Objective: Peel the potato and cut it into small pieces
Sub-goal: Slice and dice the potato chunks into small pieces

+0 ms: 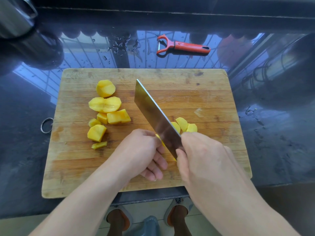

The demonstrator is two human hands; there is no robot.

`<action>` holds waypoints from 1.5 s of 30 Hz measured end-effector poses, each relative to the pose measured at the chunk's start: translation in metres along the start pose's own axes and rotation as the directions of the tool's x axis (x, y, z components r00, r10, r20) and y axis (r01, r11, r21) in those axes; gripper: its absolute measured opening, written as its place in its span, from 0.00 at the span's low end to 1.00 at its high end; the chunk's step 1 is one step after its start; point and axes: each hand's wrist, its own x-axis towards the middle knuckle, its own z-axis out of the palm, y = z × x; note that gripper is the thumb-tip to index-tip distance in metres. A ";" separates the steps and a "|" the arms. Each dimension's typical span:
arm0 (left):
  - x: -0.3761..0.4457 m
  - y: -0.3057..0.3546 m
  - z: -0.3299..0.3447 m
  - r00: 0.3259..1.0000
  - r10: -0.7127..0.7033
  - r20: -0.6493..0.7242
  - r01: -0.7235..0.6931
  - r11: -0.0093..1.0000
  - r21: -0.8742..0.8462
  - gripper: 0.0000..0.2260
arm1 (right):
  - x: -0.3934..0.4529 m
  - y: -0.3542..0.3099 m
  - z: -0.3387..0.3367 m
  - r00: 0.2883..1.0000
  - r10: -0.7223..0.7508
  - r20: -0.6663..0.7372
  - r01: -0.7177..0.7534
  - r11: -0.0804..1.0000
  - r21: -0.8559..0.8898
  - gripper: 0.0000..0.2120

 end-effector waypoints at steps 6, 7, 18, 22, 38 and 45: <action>0.001 0.000 0.000 1.000 -0.011 0.010 0.011 1.000 -0.009 0.10 | 0.002 -0.005 0.005 0.999 0.034 0.009 -0.033 0.999 -0.033 0.24; 0.001 0.001 0.000 1.000 -0.014 0.012 0.014 1.000 -0.008 0.10 | 0.003 -0.007 0.004 0.999 0.044 0.021 -0.043 0.999 -0.027 0.24; 0.003 0.000 0.001 1.000 -0.020 0.013 0.020 1.000 0.006 0.09 | 0.004 -0.015 0.006 0.983 -0.024 0.180 0.001 0.992 0.124 0.06; 0.000 0.001 0.001 1.000 -0.008 0.006 0.008 1.000 0.010 0.11 | 0.017 -0.010 0.013 1.000 -0.001 0.003 0.001 0.999 0.047 0.13; -0.018 0.010 -0.014 0.974 0.067 -0.214 -0.078 0.996 -0.040 0.14 | 0.046 0.080 -0.047 0.985 0.164 -0.056 -0.106 0.829 0.549 0.07; -0.033 0.041 -0.050 0.673 0.463 -0.577 -0.619 0.780 -0.097 0.10 | 0.017 0.111 -0.042 0.907 -0.298 -0.298 0.276 0.954 -0.117 0.14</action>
